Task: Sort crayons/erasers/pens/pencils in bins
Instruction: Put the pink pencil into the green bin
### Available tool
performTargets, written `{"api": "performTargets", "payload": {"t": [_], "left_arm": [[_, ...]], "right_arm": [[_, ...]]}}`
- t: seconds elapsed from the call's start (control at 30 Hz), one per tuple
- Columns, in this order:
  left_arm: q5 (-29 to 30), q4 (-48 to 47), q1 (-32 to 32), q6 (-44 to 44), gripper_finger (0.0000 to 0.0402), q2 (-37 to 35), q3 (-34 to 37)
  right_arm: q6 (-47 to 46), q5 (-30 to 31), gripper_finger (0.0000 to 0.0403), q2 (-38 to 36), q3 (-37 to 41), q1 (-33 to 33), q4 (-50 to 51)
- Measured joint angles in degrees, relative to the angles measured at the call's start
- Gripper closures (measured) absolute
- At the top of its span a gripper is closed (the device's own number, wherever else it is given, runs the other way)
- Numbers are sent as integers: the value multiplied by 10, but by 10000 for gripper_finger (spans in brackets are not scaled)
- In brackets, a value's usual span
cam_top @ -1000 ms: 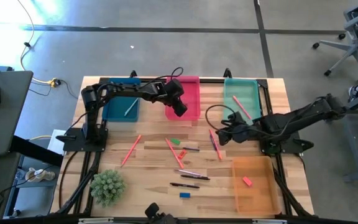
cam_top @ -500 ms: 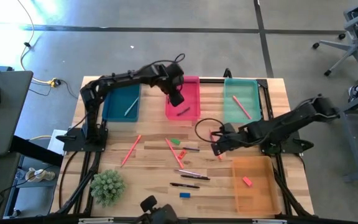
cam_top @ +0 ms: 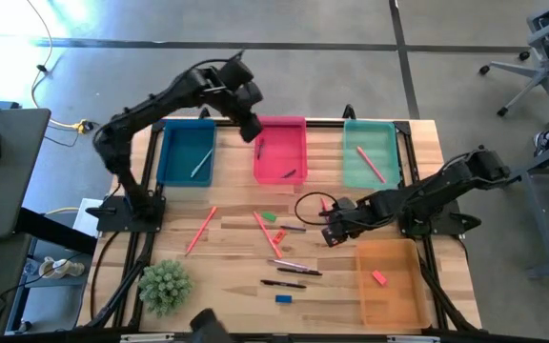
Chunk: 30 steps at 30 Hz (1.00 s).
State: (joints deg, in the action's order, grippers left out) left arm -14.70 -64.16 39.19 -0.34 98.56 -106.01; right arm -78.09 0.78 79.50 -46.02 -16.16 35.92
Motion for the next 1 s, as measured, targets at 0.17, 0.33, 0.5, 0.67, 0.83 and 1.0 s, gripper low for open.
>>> {"api": "performTargets", "payload": {"t": [0.17, 0.33, 0.5, 0.67, 0.83, 1.0], "left_arm": [[-2, 1, -31, -7, 310, -70, 63], [-3, 55, -70, -57, 310, -129, 175], [-4, 140, -107, -125, 310, -172, 286], [-3, 193, -129, -164, 310, -185, 344], [-1, 199, -136, -172, 310, -185, 355], [-1, 216, -138, -177, 310, -186, 357]], "right_arm": [[22, -1, 265, 0, 0, 0, 2], [51, -2, 265, 0, 0, 5, 3], [64, -2, 265, 0, 0, 5, 12], [62, -2, 265, 0, 0, 5, 12], [78, 1, 265, 18, -1, 5, 11], [108, -4, 265, 43, -1, 5, 10]]}}
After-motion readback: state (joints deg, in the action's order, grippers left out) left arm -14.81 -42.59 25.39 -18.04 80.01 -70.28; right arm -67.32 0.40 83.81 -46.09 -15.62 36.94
